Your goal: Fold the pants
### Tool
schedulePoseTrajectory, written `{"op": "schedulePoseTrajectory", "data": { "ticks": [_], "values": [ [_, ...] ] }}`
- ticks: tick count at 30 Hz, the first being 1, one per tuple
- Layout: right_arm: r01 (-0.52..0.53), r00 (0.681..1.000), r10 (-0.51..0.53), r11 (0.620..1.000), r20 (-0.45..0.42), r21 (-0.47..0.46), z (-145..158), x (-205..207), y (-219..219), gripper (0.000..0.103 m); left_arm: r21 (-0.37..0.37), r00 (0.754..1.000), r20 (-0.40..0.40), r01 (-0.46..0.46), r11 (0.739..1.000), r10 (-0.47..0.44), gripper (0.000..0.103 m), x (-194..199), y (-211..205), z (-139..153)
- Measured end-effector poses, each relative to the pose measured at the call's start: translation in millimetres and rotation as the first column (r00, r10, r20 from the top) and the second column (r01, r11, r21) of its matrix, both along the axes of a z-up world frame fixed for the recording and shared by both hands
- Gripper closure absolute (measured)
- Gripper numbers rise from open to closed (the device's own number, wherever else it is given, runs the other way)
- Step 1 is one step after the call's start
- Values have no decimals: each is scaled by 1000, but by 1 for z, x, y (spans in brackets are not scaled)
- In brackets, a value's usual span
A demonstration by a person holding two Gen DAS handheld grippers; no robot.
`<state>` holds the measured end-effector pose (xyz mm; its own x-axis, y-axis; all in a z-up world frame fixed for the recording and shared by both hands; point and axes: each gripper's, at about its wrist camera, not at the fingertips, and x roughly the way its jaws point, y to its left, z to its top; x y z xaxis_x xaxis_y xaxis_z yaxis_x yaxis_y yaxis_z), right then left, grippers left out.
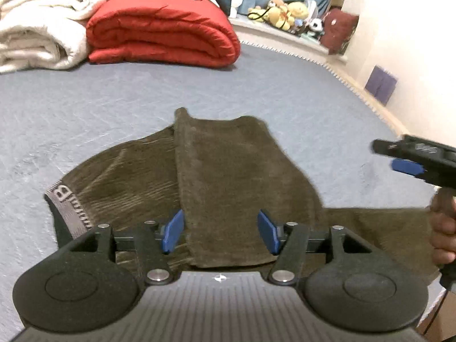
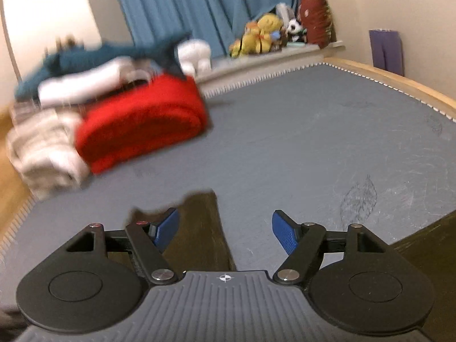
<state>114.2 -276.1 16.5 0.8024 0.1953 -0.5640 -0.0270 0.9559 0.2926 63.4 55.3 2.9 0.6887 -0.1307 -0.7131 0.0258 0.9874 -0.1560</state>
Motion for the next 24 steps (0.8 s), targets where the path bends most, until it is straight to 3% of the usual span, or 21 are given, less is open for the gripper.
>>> {"op": "schedulePoseTrajectory", "data": {
  "ticks": [4,8,14,17,19,22,24],
  "values": [
    [-61,990,58,998,-125,-18,-47,27,31,29,-6,998,-65,-25,1000,24,40,12,9,-21],
    [-129,966,125,992,-225,-2,-87,40,56,29,17,995,-81,-54,998,55,40,18,21,-32],
    [-246,939,221,967,-263,-67,-110,38,85,29,16,995,-90,-48,999,49,40,23,29,-37],
    [-292,935,248,944,-253,-154,-112,35,98,30,10,994,-93,-51,999,51,40,24,30,-37],
    [-307,936,259,933,-241,-189,-109,35,104,52,5,995,-91,-49,999,49,40,25,30,-37],
    [-285,943,235,936,-238,-206,-107,37,102,77,5,995,-87,-41,999,41,40,24,27,-35],
    [-271,946,228,947,-233,-175,-104,38,97,82,5,996,-86,-36,999,37,40,23,27,-34]
  ]
}}
